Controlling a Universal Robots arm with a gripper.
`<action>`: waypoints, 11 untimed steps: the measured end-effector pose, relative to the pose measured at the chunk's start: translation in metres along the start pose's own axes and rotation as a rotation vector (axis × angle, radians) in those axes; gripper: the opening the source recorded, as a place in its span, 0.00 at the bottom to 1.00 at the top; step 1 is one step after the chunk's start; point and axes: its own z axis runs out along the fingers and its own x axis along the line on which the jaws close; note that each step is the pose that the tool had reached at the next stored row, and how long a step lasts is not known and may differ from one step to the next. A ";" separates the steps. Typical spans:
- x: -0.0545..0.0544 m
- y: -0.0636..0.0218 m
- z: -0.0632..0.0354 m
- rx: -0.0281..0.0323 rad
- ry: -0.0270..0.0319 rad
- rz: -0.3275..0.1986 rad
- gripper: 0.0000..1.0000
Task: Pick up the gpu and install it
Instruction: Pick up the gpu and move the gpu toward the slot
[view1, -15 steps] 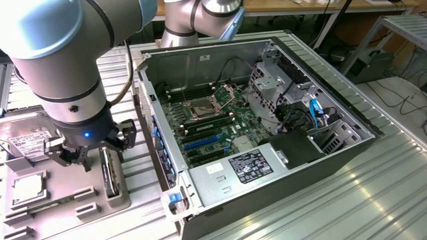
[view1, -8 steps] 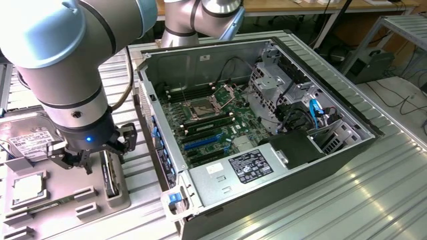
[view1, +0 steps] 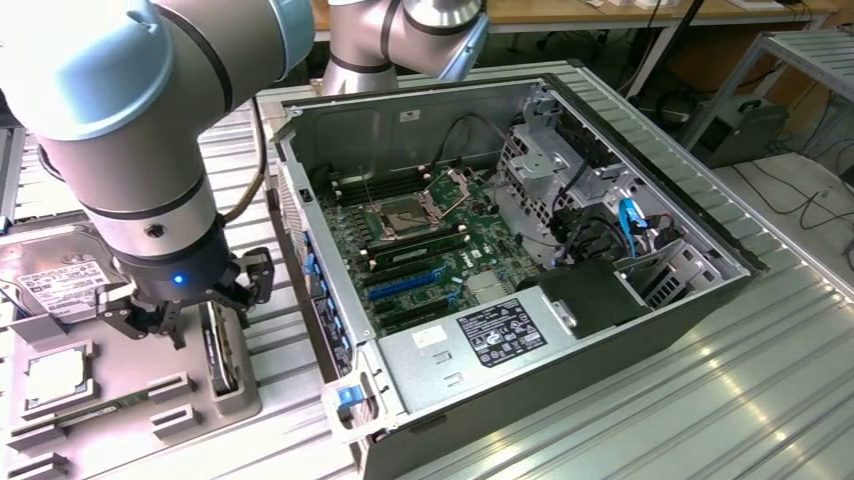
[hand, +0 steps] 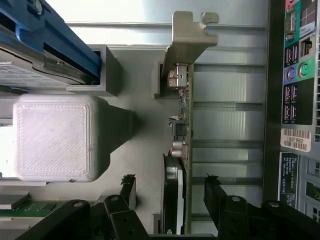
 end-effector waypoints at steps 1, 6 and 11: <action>0.000 0.0000 0.0015 -0.0001 0.0001 0.000 0.66; 0.000 0.0000 0.0018 0.0001 0.0004 0.000 0.66; 0.000 0.0000 0.0019 0.0001 0.0003 0.000 0.58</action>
